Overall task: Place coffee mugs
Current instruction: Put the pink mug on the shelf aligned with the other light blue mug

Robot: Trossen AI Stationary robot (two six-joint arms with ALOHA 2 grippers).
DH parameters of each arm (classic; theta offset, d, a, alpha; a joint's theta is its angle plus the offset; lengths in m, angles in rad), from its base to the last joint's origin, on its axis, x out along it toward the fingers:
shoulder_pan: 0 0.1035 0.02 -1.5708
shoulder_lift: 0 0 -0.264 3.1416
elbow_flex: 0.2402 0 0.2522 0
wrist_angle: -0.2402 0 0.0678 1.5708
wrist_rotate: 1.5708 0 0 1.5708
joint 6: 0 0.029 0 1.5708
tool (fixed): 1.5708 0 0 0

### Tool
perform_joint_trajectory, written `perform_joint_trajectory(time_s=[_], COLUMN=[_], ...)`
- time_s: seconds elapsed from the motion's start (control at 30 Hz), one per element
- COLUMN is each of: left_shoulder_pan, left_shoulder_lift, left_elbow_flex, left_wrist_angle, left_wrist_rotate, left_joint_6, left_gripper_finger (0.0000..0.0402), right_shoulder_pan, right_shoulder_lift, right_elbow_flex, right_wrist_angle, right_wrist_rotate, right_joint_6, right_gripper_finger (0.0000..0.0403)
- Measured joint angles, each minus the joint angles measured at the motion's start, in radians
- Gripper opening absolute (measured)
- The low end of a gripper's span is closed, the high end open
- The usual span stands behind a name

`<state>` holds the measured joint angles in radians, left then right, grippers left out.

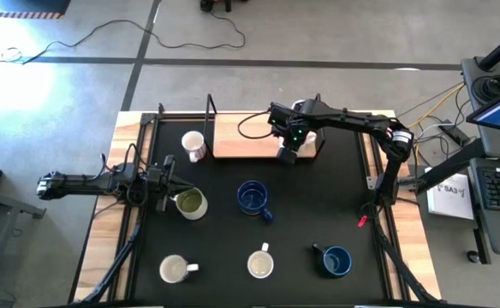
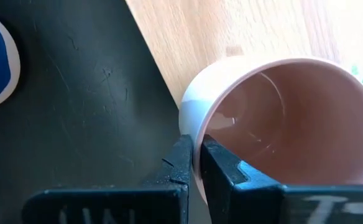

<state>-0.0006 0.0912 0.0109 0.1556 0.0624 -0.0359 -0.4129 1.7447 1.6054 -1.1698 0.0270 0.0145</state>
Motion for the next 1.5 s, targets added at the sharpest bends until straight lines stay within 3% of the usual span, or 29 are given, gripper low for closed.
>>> perform_joint_trajectory(time_s=[0.43,1.13,1.5], left_shoulder_pan=[0.000,0.000,0.000], left_shoulder_lift=[0.000,0.000,0.000], left_elbow_flex=[0.000,0.000,0.000], left_wrist_angle=[0.000,0.000,0.000], left_wrist_rotate=[0.000,0.000,0.000], left_joint_6=[0.000,0.000,0.000], left_gripper_finger=[0.0000,0.0000,0.0000], right_shoulder_pan=[-0.005,-0.007,-0.007], right_shoulder_lift=[-0.002,-0.002,-0.005], right_elbow_flex=[0.003,0.003,0.003], right_wrist_angle=[-0.127,-0.109,-0.140], right_wrist_rotate=[0.081,0.079,0.080], right_joint_6=[0.030,0.046,0.045], right_gripper_finger=[0.0013,0.0013,0.0065])
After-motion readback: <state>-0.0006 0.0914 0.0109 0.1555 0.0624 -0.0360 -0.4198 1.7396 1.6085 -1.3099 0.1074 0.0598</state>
